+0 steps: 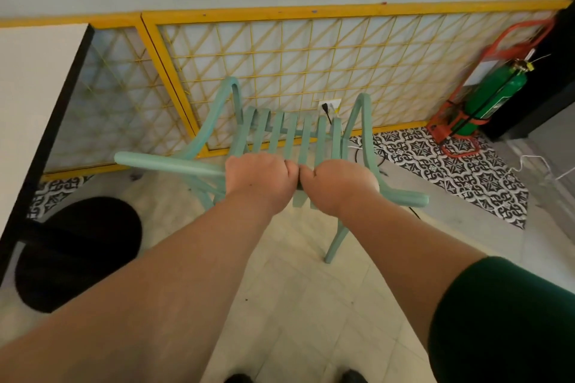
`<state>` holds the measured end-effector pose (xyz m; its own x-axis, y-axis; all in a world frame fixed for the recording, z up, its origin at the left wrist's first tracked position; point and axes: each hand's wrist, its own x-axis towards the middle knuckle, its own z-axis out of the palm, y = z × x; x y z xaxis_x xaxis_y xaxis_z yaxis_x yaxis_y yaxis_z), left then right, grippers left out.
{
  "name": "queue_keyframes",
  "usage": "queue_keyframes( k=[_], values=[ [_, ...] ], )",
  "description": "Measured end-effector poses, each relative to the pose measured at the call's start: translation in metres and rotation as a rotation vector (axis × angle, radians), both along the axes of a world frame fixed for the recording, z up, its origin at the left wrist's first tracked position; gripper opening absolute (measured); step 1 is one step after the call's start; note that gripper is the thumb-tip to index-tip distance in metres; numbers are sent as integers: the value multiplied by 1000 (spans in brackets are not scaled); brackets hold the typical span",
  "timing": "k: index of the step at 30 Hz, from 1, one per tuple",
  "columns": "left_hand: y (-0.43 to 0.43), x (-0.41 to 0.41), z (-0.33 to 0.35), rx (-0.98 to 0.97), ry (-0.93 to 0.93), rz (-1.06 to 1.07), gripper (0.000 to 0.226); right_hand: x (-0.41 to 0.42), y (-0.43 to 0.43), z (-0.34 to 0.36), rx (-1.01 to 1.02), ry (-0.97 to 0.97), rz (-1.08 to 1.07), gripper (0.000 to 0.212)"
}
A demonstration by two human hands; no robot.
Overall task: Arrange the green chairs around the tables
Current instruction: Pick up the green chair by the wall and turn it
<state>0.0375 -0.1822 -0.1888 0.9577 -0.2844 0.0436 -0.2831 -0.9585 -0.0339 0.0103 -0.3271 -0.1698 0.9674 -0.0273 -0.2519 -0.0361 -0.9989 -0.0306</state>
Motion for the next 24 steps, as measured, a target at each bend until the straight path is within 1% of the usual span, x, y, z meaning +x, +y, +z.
queue_keyframes(
  k=[2,4,5,6,7,9,10,12,15,18,21,23,24],
  values=[
    [3,3,2,-92,59,-22,52,1,-3,3,-56,-15,113,30],
    [18,7,10,-243,123,-61,54,-2,-2,6,-25,-26,123,20],
    [31,13,15,-267,85,-85,56,-2,-2,6,-31,-18,112,16],
    [47,21,21,-211,18,-118,58,-2,-2,3,-32,-18,113,19],
    [66,30,25,-114,-22,-140,61,-1,-2,2,-27,-15,94,27],
    [103,48,28,54,9,-114,66,-1,-3,1,-1,-4,14,38],
    [119,54,25,81,69,-74,68,0,-2,-1,-12,-5,30,38],
    [131,57,18,57,179,9,66,0,-2,-3,-76,1,88,35],
    [125,58,12,82,158,33,57,1,-5,-6,-107,-16,98,42],
    [123,56,14,90,167,63,52,0,-6,-5,-102,-27,101,39],
    [116,46,20,117,213,93,44,0,-9,-8,-99,-93,91,36],
    [110,39,19,84,212,105,45,1,-16,-9,-74,-106,44,38],
    [106,36,19,57,204,124,47,1,-20,-9,-93,-99,56,37]
  ],
)
